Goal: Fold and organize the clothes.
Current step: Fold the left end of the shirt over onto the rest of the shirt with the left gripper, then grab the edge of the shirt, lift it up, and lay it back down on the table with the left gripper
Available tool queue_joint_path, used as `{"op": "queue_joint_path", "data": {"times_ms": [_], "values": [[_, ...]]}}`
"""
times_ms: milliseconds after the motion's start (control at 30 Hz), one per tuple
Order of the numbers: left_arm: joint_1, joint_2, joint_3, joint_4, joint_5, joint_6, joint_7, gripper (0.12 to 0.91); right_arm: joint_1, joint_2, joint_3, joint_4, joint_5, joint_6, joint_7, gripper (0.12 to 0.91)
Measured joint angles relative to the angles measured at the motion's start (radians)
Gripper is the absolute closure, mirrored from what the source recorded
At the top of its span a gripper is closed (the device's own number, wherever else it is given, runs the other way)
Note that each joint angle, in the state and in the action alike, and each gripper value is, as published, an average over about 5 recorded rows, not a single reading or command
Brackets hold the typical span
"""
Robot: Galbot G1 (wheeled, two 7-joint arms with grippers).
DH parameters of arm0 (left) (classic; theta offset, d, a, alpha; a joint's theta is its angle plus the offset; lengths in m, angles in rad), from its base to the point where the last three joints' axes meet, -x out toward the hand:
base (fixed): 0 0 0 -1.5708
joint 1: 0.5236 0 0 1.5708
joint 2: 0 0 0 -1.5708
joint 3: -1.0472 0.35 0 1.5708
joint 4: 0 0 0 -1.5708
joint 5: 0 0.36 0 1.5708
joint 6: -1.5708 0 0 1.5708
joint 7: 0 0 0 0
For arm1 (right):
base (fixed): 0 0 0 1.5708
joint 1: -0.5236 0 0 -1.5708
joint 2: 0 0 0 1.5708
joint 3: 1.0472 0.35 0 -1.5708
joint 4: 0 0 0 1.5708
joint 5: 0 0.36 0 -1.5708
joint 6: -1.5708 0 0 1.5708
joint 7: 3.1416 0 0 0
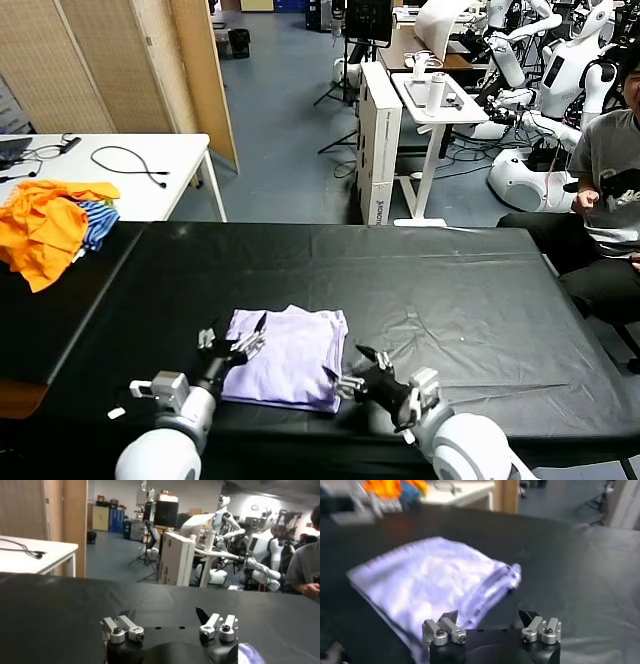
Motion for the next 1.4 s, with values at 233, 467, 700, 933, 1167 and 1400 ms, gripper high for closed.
{"op": "queue_joint_path", "data": {"times_ms": [233,467,700,933,1167,1400], "values": [[0.026,-0.039,-0.081,0.099,-0.052,-0.068,0.048,0.123,-0.046,-0.001,0.084,0.050,0.067,0.048,-0.001,0.118],[0.028,-0.050,-0.135,0.163,-0.153,-0.068,0.083,0.123,-0.075,0.005,0.142,0.074,0.086,0.055,-0.001,0.118],[0.022,-0.059,-0.134,0.174,-0.215,-0.047,0.094,0.123,-0.090,0.010,0.162,0.078,0.087,0.056,0.001,0.118],[0.029,-0.071,-0.121,0.175,-0.227,-0.046,0.094,0.189,-0.084,0.012,0.163,0.075,0.088,0.057,0.002,0.118],[0.029,-0.076,-0.129,0.178,-0.343,-0.012,0.096,0.585,-0.082,0.014,0.164,0.070,0.088,0.058,0.004,0.118],[0.039,-0.065,-0.137,0.147,-0.321,0.002,0.090,0.859,-0.084,0.021,0.165,0.063,0.085,0.059,0.018,0.118]]}}
